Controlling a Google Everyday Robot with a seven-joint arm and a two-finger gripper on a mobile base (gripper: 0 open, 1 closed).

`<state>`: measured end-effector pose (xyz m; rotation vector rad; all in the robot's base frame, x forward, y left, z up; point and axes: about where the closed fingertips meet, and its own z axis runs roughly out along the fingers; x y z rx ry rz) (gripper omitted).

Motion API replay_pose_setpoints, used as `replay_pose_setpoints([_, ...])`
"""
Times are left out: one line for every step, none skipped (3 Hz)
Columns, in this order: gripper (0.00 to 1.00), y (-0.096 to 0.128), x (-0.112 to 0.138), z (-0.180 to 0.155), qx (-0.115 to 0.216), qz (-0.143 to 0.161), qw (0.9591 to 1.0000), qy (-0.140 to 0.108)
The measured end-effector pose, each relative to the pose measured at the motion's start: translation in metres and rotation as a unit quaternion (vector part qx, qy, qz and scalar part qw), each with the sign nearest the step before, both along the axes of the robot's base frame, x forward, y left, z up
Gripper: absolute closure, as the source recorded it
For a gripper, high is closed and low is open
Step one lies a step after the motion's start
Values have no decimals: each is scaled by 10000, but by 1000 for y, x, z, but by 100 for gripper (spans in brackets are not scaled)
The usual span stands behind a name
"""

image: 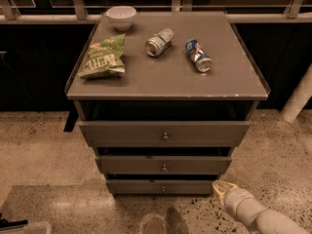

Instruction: Open middle drawer

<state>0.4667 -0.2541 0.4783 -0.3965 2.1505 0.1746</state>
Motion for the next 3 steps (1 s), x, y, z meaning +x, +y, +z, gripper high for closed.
replay_pose_setpoints([100, -1, 25, -27, -1, -263, 9993, -257])
replay_pose_setpoints([100, -5, 55, -43, -39, -470, 9976, -506])
replay_pose_setpoints([100, -6, 56, -46, -22, -507, 9974, -504])
